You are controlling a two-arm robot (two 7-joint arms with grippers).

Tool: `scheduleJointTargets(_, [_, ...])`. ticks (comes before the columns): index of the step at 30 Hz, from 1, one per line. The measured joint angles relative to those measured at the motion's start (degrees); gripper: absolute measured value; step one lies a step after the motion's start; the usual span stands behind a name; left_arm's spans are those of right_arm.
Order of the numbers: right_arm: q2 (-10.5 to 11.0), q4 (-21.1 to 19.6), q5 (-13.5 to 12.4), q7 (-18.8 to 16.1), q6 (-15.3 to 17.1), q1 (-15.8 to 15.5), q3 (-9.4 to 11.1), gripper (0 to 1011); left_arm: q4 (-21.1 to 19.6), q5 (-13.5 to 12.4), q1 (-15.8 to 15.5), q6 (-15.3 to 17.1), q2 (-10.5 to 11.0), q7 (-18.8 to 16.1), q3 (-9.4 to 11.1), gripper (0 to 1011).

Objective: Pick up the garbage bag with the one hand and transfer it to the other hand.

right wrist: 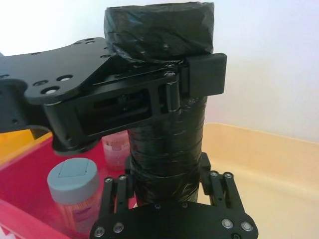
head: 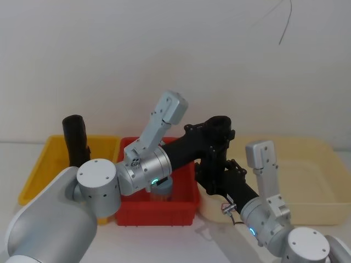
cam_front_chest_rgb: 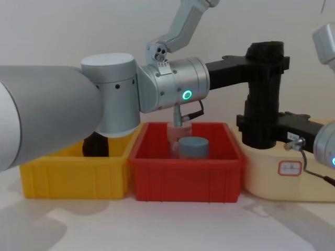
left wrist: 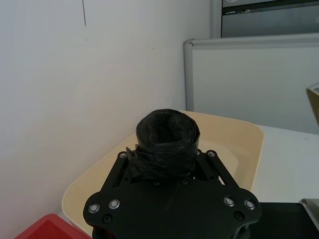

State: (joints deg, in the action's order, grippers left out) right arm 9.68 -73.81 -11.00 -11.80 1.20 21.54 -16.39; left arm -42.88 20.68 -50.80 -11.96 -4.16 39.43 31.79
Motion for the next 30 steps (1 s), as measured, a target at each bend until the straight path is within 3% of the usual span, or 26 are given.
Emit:
scheduleJointTargets(6, [-0.4, 0.4, 0.3, 0.1, 0.4, 0.5, 0.4, 565, 0.0, 0.0, 0.0, 0.0, 0.0, 0.0, 0.0, 354])
scheduleJointTargets(13, [-0.6, 0.2, 0.6, 0.2, 0.7, 0.6, 0.8, 557, 0.0, 0.0, 0.0, 0.0, 0.0, 0.0, 0.0, 359])
scheduleJointTargets(30, [-0.4, -0.9, 1.0, 0.9, 2.2, 0.4, 2.9, 557, 0.0, 0.0, 0.0, 0.0, 0.0, 0.0, 0.0, 853])
